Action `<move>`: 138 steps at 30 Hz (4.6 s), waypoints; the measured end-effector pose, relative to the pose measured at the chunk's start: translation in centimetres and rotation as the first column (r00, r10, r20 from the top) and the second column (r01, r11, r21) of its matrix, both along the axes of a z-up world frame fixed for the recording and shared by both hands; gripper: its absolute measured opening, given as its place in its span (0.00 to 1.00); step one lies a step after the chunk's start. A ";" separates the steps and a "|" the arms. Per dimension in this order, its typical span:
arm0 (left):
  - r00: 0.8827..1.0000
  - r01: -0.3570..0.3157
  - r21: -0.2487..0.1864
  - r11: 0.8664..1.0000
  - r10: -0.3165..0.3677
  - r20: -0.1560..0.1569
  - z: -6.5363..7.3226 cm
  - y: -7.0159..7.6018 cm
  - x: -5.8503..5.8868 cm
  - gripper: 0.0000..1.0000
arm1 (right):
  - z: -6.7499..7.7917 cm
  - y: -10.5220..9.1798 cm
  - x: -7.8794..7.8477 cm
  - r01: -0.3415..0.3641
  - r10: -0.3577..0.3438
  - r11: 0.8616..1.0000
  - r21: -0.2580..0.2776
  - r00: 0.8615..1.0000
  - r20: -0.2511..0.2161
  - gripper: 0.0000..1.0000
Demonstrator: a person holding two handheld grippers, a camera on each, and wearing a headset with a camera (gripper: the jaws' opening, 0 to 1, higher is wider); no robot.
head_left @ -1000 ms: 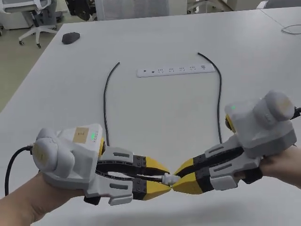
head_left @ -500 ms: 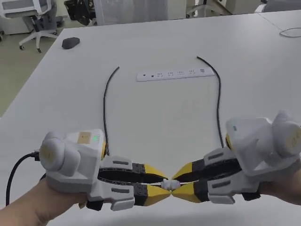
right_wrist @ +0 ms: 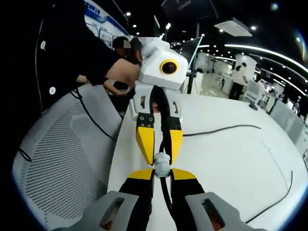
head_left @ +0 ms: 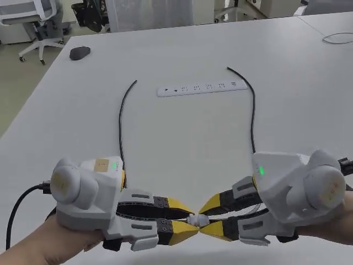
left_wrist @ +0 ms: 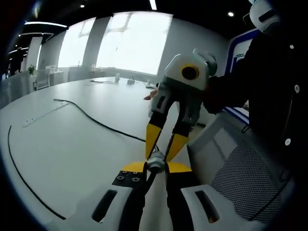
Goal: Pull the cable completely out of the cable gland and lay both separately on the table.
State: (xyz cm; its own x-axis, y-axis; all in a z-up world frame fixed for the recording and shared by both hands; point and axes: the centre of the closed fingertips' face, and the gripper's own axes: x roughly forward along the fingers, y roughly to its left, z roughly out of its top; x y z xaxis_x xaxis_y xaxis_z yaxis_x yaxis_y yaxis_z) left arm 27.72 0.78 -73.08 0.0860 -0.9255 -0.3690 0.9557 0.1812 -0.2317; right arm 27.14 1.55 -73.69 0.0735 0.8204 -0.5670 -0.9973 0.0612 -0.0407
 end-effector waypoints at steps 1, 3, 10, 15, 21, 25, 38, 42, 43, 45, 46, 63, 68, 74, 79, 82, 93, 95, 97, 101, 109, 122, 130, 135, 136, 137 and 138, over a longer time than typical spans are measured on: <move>1.000 0.005 0.005 1.000 -0.005 0.020 0.0 0.0 0.1 0.15 | -0.1 -0.2 0.2 0.006 -0.006 1.000 -0.005 1.000 -0.006 0.08; 1.000 0.004 0.006 1.000 -0.004 0.023 0.1 0.1 0.2 0.15 | -0.4 -0.5 0.2 0.005 -0.006 1.000 -0.018 1.000 -0.005 0.08; 0.999 0.005 0.008 1.000 -0.006 0.046 0.2 0.3 0.2 0.15 | -0.8 -1.0 0.4 0.001 0.000 0.999 -0.040 1.000 0.021 0.00; 0.998 0.001 0.017 1.000 -0.002 0.062 0.1 0.5 0.4 0.15 | -1.0 -1.3 0.5 0.013 -0.012 0.998 -0.057 1.000 0.024 0.00; 0.998 -0.014 0.021 1.000 0.013 0.064 0.0 0.7 0.7 0.15 | -1.5 -2.9 1.0 0.073 -0.073 0.994 -0.084 0.997 0.005 0.00; 0.998 -0.040 0.016 0.999 0.040 0.054 -0.3 1.0 1.1 0.15 | -2.4 -5.2 2.1 0.136 -0.131 0.981 -0.141 0.990 0.045 0.00; 0.997 -0.047 0.026 0.999 0.046 0.056 -1.2 1.4 1.3 0.15 | -4.3 -12.6 4.3 0.314 -0.313 0.923 -0.221 0.949 0.038 0.00; 0.997 -0.050 0.037 0.998 0.048 0.062 -1.4 1.6 1.4 0.15 | -5.3 -15.0 4.9 0.377 -0.380 0.889 -0.260 0.924 0.041 0.00; 0.997 -0.049 0.044 0.998 0.046 0.066 -1.5 1.7 1.4 0.15 | -5.6 -15.7 5.0 0.392 -0.394 0.880 -0.267 0.918 0.048 0.00; 0.997 -0.049 0.048 0.998 0.046 0.063 -1.6 1.8 1.4 0.15 | -5.8 -16.5 5.1 0.418 -0.425 0.867 -0.272 0.904 0.035 0.00; 0.997 -0.047 0.051 0.998 0.044 0.062 -1.7 1.9 1.3 0.15 | -5.9 -17.0 5.2 0.428 -0.436 0.863 -0.270 0.899 0.034 0.00; 0.996 -0.058 0.070 0.996 0.053 0.074 -1.6 2.1 1.3 0.15 | -4.9 -18.4 6.1 0.525 -0.536 0.818 -0.235 0.844 0.016 0.15; 0.995 -0.054 0.074 0.996 0.048 0.087 -1.3 1.8 1.3 0.15 | -1.4 -13.5 6.0 0.475 -0.480 0.873 -0.114 0.877 -0.015 0.17; 0.995 -0.044 0.075 0.996 0.037 0.095 -1.1 1.4 1.2 0.15 | 1.2 -6.3 4.0 0.317 -0.318 0.948 -0.039 0.947 -0.048 0.22; 0.994 -0.043 0.076 0.996 0.035 0.107 -0.9 1.3 1.2 0.15 | 0.5 -2.6 2.2 0.201 -0.205 0.977 -0.068 0.977 -0.050 0.19; 0.992 -0.041 0.073 0.996 0.032 0.118 -0.5 1.2 1.2 0.15 | -0.1 -1.2 1.7 0.166 -0.171 0.983 -0.073 0.983 -0.071 0.16; 0.991 -0.041 0.072 0.997 0.032 0.126 -0.5 1.1 1.1 0.15 | -0.8 -0.7 1.4 0.114 -0.117 0.987 -0.111 0.993 -0.018 0.00; 0.992 -0.039 0.074 0.997 0.029 0.126 -0.5 1.0 1.0 0.15 | -0.9 -0.8 1.3 0.113 -0.115 0.987 -0.114 0.993 -0.014 0.00; 0.992 -0.039 0.072 0.997 0.030 0.125 -0.5 1.0 1.1 0.15 | -1.0 -0.9 1.4 0.123 -0.126 0.985 -0.117 0.992 -0.020 0.00; 0.992 -0.034 0.067 0.997 0.026 0.122 -0.6 0.8 1.0 0.15 | -1.1 -1.2 1.3 0.139 -0.144 0.982 -0.127 0.989 -0.029 0.00; 0.990 -0.060 0.074 0.995 0.050 0.133 -0.6 1.9 1.9 0.15 | -2.5 -5.7 2.7 0.259 -0.270 0.945 -0.197 0.962 -0.031 0.00; 0.991 -0.067 0.090 0.994 0.056 0.124 -1.1 2.2 2.1 0.15 | -4.5 -13.2 4.4 0.457 -0.490 0.849 -0.264 0.868 -0.073 0.00; 0.991 -0.068 0.097 0.993 0.057 0.117 -1.3 2.3 2.1 0.15 | -6.1 -16.5 4.7 0.494 -0.538 0.814 -0.306 0.840 -0.073 0.00; 0.991 -0.067 0.103 0.992 0.055 0.121 -1.4 2.5 2.1 0.15 | -7.2 -17.8 4.4 0.501 -0.550 0.797 -0.337 0.832 -0.064 0.00; 0.991 -0.067 0.102 0.993 0.054 0.120 -1.4 2.5 2.1 0.15 | -7.0 -17.6 4.3 0.495 -0.543 0.803 -0.332 0.837 -0.064 0.00; 0.991 -0.068 0.104 0.992 0.055 0.121 -1.5 2.6 2.1 0.15 | -7.0 -17.6 4.4 0.498 -0.544 0.802 -0.330 0.837 -0.057 0.00; 0.991 -0.069 0.107 0.992 0.055 0.122 -1.5 2.6 2.2 0.15 | -6.8 -17.5 4.5 0.494 -0.539 0.804 -0.330 0.841 -0.053 0.00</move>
